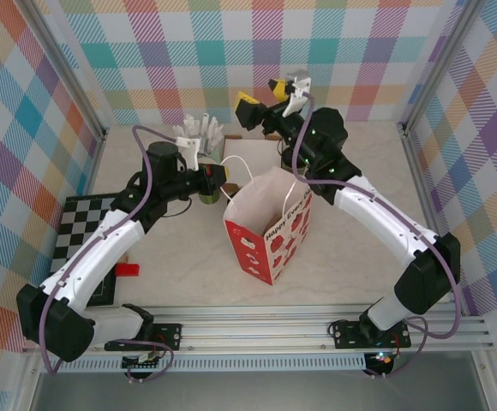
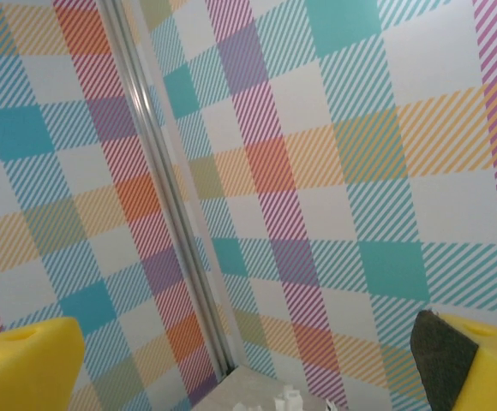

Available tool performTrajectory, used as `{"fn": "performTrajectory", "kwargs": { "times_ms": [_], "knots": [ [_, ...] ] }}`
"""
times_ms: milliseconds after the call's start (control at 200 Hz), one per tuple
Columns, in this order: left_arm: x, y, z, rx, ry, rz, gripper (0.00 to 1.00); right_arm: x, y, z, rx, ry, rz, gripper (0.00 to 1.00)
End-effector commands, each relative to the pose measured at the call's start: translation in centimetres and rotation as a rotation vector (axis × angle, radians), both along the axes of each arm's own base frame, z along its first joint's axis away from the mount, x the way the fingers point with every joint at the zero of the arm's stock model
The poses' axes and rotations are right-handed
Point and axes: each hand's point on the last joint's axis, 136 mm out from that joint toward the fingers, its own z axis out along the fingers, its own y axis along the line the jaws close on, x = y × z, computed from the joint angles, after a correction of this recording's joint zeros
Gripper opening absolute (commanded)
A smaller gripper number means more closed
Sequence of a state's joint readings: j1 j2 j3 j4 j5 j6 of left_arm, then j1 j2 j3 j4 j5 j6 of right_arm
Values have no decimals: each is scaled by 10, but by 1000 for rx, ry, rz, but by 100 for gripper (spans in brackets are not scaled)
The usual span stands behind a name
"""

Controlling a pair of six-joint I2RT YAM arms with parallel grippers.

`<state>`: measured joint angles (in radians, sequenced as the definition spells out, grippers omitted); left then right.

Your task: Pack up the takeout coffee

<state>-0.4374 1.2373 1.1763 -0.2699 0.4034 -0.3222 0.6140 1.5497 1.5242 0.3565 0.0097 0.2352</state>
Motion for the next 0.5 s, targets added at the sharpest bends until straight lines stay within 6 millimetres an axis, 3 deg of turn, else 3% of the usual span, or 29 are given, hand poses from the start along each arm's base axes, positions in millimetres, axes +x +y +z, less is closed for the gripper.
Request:
{"fn": "performTrajectory", "kwargs": {
  "times_ms": [0, 130, 245, 370, 495],
  "knots": [
    [-5, 3, 20, 65, -71, -65, 0, -4, -12, -5, -203, 104, 50, 100],
    [-6, 1, 30, 90, -102, -111, 0, -35, -14, -79, -607, 221, 253, 100],
    [-3, -2, 31, 86, -104, -126, 0, -46, -30, -144, -837, 395, 349, 99],
    [-1, -5, 29, 84, -101, -135, 0, -52, -37, -183, -937, 551, 452, 96],
    [2, -7, 29, 89, -100, -147, 0, -50, -32, -201, -990, 612, 528, 92]
  ]
}}
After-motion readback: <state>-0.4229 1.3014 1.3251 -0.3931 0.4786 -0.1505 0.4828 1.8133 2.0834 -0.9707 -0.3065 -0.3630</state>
